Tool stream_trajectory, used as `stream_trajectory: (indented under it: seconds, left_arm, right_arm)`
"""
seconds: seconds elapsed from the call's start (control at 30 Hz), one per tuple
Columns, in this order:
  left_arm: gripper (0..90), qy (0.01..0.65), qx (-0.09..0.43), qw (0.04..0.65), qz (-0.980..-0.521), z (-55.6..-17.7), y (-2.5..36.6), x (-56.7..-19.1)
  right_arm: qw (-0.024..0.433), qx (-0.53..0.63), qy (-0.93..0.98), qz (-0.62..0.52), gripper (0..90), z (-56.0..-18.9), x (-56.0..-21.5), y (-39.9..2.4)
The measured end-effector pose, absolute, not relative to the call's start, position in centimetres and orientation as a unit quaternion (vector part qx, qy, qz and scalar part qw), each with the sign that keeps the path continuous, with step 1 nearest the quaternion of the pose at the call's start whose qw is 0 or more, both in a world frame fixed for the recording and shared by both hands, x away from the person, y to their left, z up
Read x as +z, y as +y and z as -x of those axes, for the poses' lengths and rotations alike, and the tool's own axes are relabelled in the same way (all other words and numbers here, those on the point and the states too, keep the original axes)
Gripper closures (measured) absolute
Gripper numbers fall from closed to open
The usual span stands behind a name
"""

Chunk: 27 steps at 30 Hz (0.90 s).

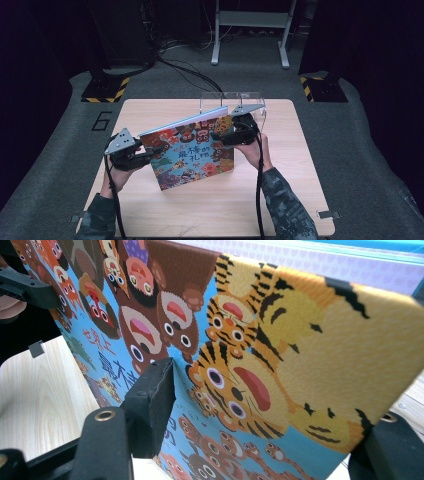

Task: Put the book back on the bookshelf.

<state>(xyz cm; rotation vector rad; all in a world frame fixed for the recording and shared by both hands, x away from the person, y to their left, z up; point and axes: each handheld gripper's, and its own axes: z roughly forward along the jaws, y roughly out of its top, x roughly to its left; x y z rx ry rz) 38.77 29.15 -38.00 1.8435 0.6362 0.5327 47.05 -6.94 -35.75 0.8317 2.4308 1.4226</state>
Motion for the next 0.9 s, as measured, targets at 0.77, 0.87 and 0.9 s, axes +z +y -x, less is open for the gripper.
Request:
stream_trajectory:
  seconds: [0.77,0.87,0.9]
  left_arm:
    - [70.3,0.236,0.202,0.540,-0.783,-38.2,29.6,-37.7]
    - [70.8,0.233,0.201,0.538,-0.785,-38.2,29.6,-37.7]
    - [70.9,0.233,0.200,0.537,-0.786,-38.2,29.6,-37.6]
  right_arm:
    - [0.126,0.468,0.821,-0.302,31.1,-47.2,-36.0,-8.5]
    - [0.124,0.469,0.819,-0.305,29.0,-47.4,-36.1,-8.3]
    - [0.123,0.468,0.819,-0.307,28.5,-47.5,-36.2,-8.1]
